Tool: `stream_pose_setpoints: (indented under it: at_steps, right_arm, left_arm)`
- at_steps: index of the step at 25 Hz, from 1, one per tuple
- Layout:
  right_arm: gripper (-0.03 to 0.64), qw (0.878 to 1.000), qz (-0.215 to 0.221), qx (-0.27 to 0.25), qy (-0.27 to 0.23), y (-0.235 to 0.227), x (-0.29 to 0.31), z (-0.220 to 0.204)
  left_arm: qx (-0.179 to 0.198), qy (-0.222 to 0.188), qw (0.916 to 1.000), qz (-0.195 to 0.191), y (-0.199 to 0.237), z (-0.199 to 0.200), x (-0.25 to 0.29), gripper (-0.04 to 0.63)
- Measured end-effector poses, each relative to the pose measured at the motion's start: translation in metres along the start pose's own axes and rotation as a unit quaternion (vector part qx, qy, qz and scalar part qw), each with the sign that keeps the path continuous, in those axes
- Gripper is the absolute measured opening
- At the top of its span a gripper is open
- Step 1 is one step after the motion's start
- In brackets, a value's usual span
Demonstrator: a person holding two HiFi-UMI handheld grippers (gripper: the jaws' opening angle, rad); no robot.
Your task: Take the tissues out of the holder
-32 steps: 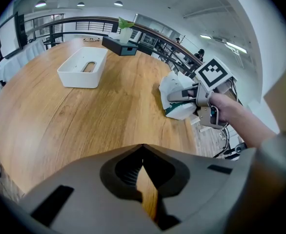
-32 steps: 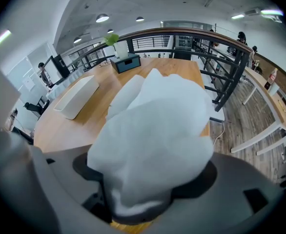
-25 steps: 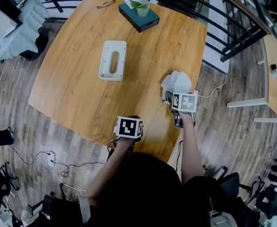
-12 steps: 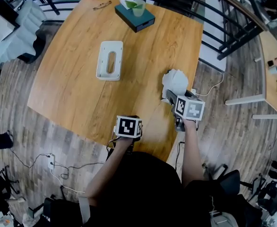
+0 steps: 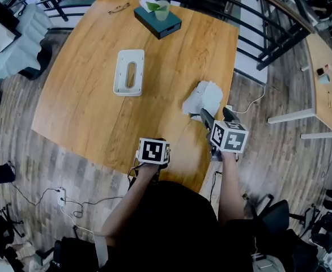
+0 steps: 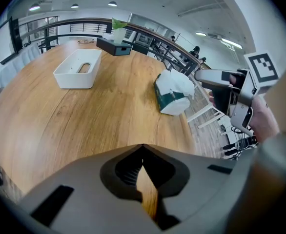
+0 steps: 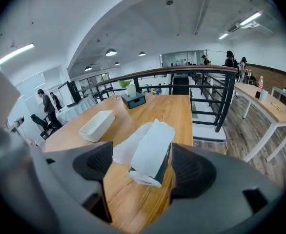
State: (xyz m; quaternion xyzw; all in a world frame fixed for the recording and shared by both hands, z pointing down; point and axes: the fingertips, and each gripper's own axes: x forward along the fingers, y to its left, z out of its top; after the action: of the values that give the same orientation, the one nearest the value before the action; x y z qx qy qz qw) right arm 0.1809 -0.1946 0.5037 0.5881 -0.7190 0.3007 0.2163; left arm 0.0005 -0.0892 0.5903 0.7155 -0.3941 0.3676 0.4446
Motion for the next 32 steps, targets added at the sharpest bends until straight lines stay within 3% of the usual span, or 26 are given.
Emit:
stream_pose_setpoints:
  at_steps: [18,25,32]
  right_arm:
    - [0.376,1.0,0.002,0.002,0.03,0.019,-0.022,-0.047]
    - [0.373,0.998,0.026,0.008,0.06,0.036,-0.024,-0.078]
    - [0.328,0.995,0.044,0.0,0.086,0.054,-0.028,-0.103]
  left_arm:
    - [0.042,0.013,0.9988,-0.019,-0.027,-0.013,0.006,0.008]
    - [0.047,0.022,0.9986,-0.016,-0.032,-0.026,0.007,0.008]
    - [0.043,0.017,0.9989,-0.014,-0.033,-0.038,0.003,0.008]
